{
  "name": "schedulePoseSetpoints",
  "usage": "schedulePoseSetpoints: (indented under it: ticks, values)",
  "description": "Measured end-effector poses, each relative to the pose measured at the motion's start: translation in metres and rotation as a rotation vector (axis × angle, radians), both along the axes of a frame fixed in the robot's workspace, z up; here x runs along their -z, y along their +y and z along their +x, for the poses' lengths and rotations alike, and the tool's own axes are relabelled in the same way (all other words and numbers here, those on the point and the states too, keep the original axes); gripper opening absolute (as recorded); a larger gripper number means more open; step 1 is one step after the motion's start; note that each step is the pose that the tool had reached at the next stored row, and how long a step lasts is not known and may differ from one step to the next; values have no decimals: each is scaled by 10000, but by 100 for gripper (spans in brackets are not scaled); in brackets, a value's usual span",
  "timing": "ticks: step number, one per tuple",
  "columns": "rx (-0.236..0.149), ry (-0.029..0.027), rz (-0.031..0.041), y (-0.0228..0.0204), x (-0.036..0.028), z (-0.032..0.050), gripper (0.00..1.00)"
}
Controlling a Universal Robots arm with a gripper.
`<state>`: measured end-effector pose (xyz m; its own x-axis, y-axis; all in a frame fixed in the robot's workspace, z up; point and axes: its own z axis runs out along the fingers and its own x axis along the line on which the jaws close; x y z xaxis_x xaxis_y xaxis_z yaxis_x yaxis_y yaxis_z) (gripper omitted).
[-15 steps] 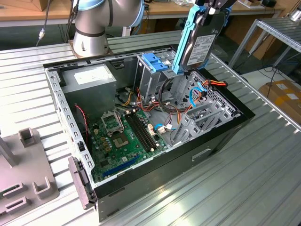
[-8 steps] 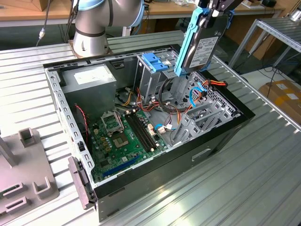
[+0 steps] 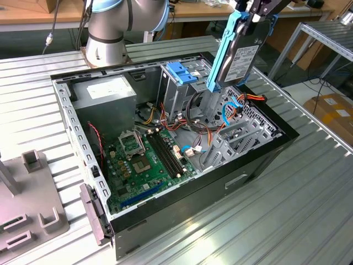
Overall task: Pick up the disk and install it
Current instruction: 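Pick up the disk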
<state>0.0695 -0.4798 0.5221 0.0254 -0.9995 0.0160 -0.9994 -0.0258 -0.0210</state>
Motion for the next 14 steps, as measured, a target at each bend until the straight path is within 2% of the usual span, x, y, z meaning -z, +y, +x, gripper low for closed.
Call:
schedulePoseSetpoints:
  ticks: [3,4,5,6,7,9,10,12,14]
  values:
    - [0,0,-1,-39,-1,0,37]
    - [0,0,0,-102,0,0,37]
    - [0,0,0,-138,0,0,37]
    - [0,0,0,-261,0,0,37]
    - [0,0,-2,-313,-1,0,37]
    - [0,0,-1,-355,-1,0,37]
    - [0,0,0,-403,0,0,37]
    - [0,0,-2,-471,-1,0,37]
    - [0,0,1,-514,1,0,37]
